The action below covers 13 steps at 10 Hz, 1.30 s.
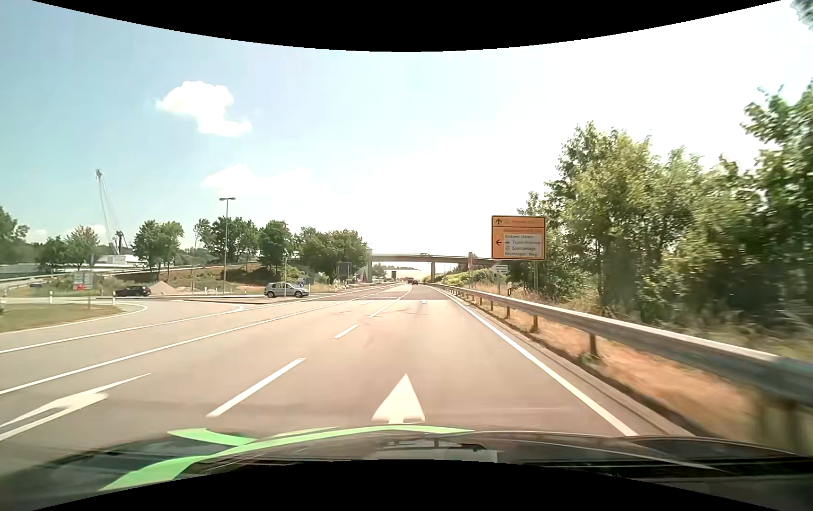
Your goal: Follow the waypoints while adhering to traffic rules and regulations
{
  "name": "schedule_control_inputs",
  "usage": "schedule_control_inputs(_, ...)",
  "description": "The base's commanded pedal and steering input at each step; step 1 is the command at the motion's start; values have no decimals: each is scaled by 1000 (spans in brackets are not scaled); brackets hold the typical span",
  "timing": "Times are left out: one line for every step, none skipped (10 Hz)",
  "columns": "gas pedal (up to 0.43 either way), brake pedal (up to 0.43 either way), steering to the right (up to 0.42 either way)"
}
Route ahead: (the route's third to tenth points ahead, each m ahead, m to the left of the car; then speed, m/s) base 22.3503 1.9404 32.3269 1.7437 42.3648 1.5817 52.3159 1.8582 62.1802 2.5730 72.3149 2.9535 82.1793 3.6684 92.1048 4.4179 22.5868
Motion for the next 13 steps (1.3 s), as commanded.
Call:
schedule_control_inputs(197, 0, -6)
schedule_control_inputs(197, 0, -7)
schedule_control_inputs(197, 0, -6)
schedule_control_inputs(197, 0, -7)
schedule_control_inputs(209, 0, -6)
schedule_control_inputs(220, 0, -7)
schedule_control_inputs(228, 0, -6)
schedule_control_inputs(240, 0, -5)
schedule_control_inputs(260, 0, -5)
schedule_control_inputs(268, 0, -5)
schedule_control_inputs(280, 0, -5)
schedule_control_inputs(287, 0, -5)
schedule_control_inputs(299, 0, -5)
